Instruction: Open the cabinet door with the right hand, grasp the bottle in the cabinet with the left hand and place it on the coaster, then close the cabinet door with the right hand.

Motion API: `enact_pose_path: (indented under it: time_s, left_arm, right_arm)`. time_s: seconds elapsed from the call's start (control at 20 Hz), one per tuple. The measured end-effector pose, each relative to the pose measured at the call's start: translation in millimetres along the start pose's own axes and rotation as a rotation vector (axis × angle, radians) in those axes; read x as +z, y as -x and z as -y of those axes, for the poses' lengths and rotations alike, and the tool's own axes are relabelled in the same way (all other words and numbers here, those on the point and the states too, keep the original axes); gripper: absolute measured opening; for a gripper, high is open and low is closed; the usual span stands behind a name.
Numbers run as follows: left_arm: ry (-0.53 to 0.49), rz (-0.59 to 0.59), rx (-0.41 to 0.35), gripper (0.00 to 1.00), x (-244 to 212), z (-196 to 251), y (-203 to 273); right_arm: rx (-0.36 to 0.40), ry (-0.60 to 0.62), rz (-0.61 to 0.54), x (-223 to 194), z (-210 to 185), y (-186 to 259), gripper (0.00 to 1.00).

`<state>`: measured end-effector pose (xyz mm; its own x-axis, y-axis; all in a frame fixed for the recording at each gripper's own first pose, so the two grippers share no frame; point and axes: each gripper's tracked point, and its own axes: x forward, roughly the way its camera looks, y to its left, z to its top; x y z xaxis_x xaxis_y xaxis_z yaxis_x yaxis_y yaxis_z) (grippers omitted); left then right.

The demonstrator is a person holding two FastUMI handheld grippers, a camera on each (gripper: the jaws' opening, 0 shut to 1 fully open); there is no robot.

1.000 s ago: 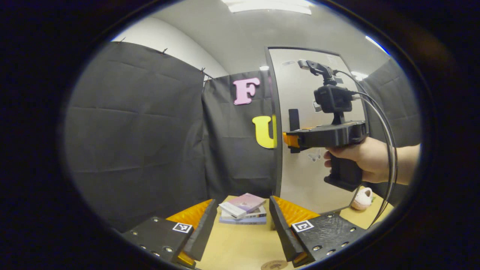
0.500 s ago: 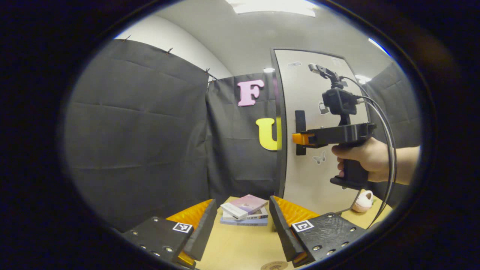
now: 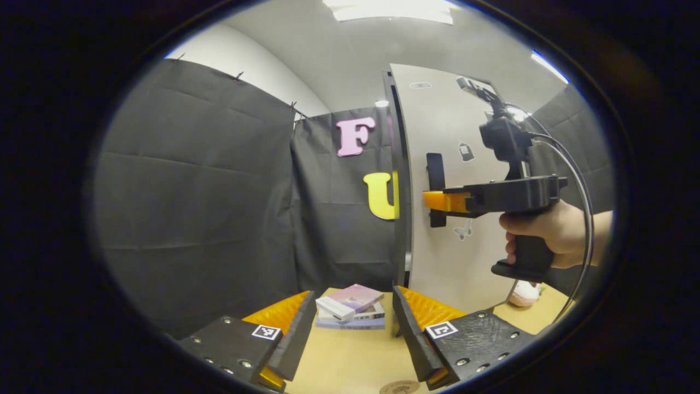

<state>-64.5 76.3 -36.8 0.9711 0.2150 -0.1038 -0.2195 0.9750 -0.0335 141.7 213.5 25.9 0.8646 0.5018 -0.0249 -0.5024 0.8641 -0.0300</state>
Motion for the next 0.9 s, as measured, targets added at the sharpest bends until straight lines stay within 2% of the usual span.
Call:
enact_pose_path:
  time_s: [0.05,0.1,0.15,0.3,0.45,0.5,0.55,0.75,0.85,0.9]
  left_arm:
    - [0.0,-0.002,0.005,0.8,-1,-1,1]
    - [0.008,0.005,0.005,0.76,0,-1,2]
    - [0.019,0.01,0.0,0.8,1,0,1]
    - [0.015,0.014,-0.005,0.8,0,-1,4]
    - [-0.022,-0.002,0.045,0.84,-4,-11,17]
    - [-0.011,-0.004,0.056,0.76,-3,-9,24]
    - [-0.001,-0.006,0.063,0.8,-1,-7,29]
    - [-0.021,-0.011,0.09,0.8,11,6,50]
    - [-0.028,-0.001,0.073,0.8,21,21,56]
    - [-0.039,0.002,0.056,0.84,24,31,57]
  right_arm:
    - [0.002,0.0,0.0,-1,1,1,0.23]
    - [0.005,0.008,0.0,-2,1,2,0.23]
    - [0.009,0.017,0.0,-2,2,5,0.23]
    - [0.02,0.006,-0.007,-4,1,11,0.23]
    - [0.065,-0.004,0.001,-5,2,16,0.23]
    - [0.08,-0.015,0.001,-5,4,19,0.23]
    - [0.092,-0.022,0.0,-5,5,22,0.23]
    - [0.117,-0.053,0.0,-11,14,19,0.23]
    - [0.124,-0.063,-0.008,-12,19,15,0.22]
    - [0.128,-0.07,-0.005,-12,18,13,0.23]
